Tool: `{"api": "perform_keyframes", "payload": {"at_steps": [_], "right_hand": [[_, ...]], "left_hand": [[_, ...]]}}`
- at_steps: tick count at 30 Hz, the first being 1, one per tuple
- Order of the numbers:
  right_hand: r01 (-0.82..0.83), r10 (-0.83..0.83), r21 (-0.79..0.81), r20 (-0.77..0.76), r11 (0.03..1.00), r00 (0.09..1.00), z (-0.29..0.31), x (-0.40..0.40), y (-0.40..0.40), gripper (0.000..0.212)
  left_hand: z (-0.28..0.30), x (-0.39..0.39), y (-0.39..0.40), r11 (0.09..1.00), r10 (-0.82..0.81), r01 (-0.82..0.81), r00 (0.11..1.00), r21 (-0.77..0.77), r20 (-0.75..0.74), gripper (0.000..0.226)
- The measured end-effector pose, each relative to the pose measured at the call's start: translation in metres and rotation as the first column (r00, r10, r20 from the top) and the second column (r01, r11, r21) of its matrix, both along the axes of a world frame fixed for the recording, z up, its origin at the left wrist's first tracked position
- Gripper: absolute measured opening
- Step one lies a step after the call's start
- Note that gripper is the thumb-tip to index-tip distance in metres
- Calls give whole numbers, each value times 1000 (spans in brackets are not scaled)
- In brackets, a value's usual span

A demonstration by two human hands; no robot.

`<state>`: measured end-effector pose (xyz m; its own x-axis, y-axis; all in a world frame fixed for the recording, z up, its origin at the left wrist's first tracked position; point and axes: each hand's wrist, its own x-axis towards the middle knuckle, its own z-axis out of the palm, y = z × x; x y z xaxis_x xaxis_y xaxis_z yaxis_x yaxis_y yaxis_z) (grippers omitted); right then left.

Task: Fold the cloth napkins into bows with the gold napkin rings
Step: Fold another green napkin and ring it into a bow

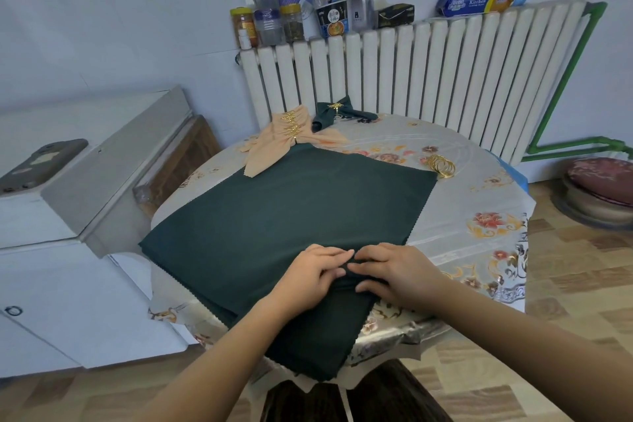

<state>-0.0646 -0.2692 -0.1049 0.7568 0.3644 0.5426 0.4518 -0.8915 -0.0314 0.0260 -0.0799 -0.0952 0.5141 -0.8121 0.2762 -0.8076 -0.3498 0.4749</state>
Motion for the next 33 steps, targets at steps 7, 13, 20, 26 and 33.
{"api": "perform_keyframes", "payload": {"at_steps": [7, 13, 20, 26, 33], "right_hand": [[11, -9, -31, 77, 999, 997, -4, 3, 2, 28], [58, -67, 98, 88, 993, 994, -7, 5, 5, 27], [76, -77, 63, 24, 995, 997, -5, -1, 2, 31], [68, -74, 90, 63, 994, 995, -8, 1, 5, 18], [109, -106, 196, -24, 974, 994, -5, 4, 5, 14]], "left_hand": [[-7, 4, 0, 1000, -7, 7, 999, 25, 36, 35], [-10, 4, 7, 987, -82, 62, 988, 145, 135, 55], [-15, 6, 1, 999, -47, 45, 991, 18, 127, 42], [-18, 8, -4, 999, 0, 6, 994, -52, 114, 45], [-16, 10, -1, 993, -120, 118, 967, 21, 223, 51]]}}
